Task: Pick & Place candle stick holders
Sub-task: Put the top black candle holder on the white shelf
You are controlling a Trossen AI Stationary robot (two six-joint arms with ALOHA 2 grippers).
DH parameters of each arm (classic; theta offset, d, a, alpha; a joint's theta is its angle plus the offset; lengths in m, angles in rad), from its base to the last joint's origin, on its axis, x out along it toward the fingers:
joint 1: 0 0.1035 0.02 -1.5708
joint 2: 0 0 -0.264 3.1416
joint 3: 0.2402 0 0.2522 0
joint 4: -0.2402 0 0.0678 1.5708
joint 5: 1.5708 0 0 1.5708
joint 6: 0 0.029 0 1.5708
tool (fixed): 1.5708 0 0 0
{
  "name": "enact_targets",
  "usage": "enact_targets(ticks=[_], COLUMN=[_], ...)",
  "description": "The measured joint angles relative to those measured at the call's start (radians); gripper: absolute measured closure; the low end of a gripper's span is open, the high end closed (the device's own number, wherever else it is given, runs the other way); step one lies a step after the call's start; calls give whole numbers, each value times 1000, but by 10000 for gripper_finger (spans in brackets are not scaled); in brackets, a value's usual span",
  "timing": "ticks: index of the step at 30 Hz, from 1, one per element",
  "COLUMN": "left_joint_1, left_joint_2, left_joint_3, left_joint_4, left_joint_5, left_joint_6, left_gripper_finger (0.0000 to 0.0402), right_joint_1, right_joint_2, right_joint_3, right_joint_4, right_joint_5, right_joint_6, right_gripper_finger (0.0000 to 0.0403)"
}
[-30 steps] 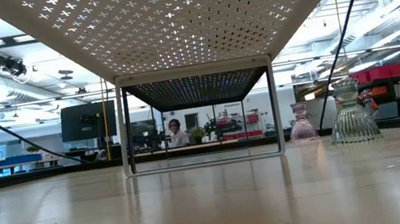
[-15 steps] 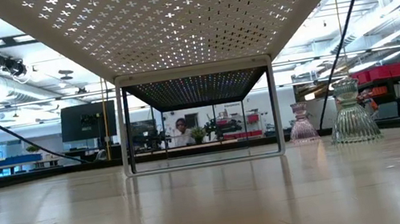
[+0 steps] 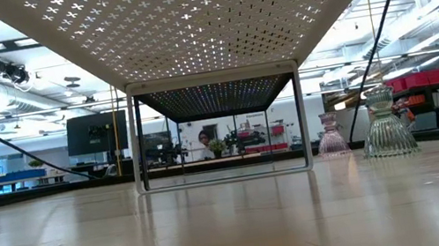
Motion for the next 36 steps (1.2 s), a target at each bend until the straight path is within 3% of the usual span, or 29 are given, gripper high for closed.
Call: enact_targets(ticks=[10,15,25,31,36], left_joint_1=[-10,-21,-61,-68,-67], left_joint_2=[-44,-77,-102,-102,-102], left_joint_3=[0,0,0,0,0], left_joint_4=[-20,-46,-82,-105,-111], left_joint_5=[-13,-13,-23,-26,-95], left_joint_6=[-4,-13,-30,-30,-24], left_gripper_finger=[214,205,204,204,204], right_joint_1=[47,93,139,139,119], right_joint_2=[-2,-3,-4,-4,10], right_joint_3=[-1,-1,-81,-210,-271], right_joint_4=[-16,-15,112,403,540], right_joint_5=[116,234,310,295,186], right_joint_6=[-31,-63,-65,-137,-139], right_gripper_finger=[403,403,403,403,403])
